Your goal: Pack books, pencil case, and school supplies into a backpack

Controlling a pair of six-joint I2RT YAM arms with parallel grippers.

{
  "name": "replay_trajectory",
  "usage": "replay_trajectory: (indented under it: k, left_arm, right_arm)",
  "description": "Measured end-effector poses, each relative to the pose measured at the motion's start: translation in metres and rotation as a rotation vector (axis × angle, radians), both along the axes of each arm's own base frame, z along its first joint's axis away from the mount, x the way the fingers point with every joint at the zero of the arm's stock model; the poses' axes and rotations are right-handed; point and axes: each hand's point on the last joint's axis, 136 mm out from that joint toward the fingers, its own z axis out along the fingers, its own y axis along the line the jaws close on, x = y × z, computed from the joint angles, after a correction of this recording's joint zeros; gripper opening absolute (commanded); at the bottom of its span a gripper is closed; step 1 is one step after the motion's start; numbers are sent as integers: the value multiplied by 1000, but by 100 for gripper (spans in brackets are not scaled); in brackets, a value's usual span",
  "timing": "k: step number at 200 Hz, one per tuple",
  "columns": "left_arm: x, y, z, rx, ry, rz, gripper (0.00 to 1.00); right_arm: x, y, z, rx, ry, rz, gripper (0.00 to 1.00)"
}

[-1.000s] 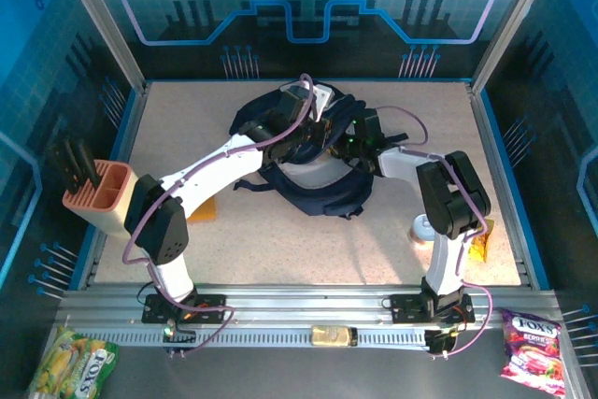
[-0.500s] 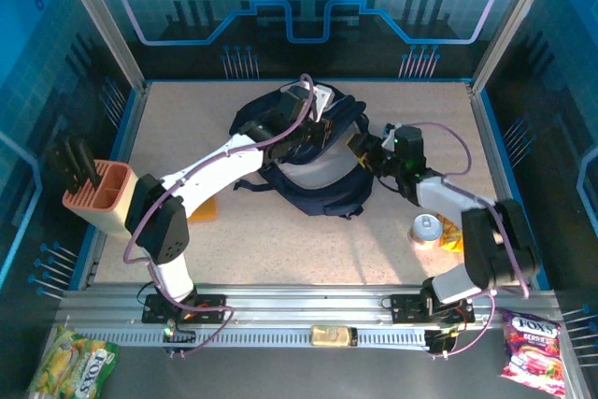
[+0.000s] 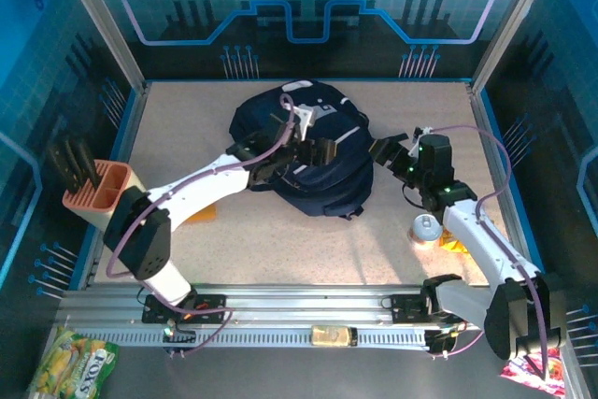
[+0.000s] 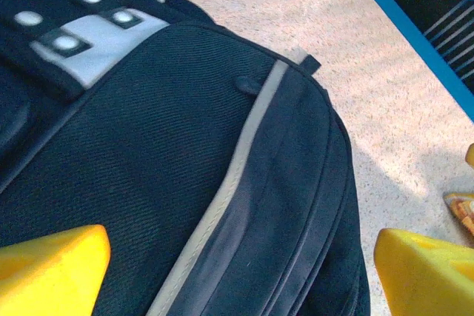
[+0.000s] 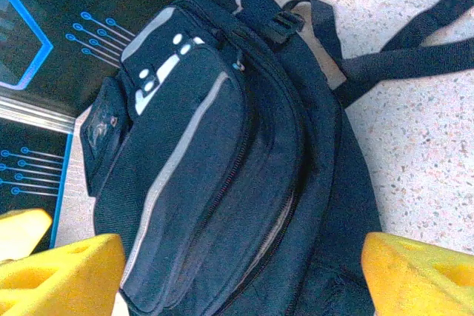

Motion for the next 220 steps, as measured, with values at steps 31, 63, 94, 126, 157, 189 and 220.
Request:
replay_trajectory:
  k: [31,63,94,126,157,189,220]
  left_arm:
    - [15,59,-5,-117,76,196,90]
    - [25,127,-43,-202,218,423,83]
    - [22,157,-65,-255,317,539,74]
    - [30,169,-78,-333,386,573,64]
    - [30,160,-106,-362,486,542,67]
    - [33,148,-111,-411,519,492,67]
    - [41,140,-99,-453,493,452,63]
  right_arm:
    - [3,7,-3,-26,12,35,89]
    - [2,22,-17,-35,52,78,89]
    - [2,36,-23,-36,73,118,89]
    - [2,53,-26,-27,83,168,88]
    - [2,59,-28,-15,92,187,88]
    - [1,65,-27,-2,90,206,87]
    - [2,73,-31,21,99,233,86]
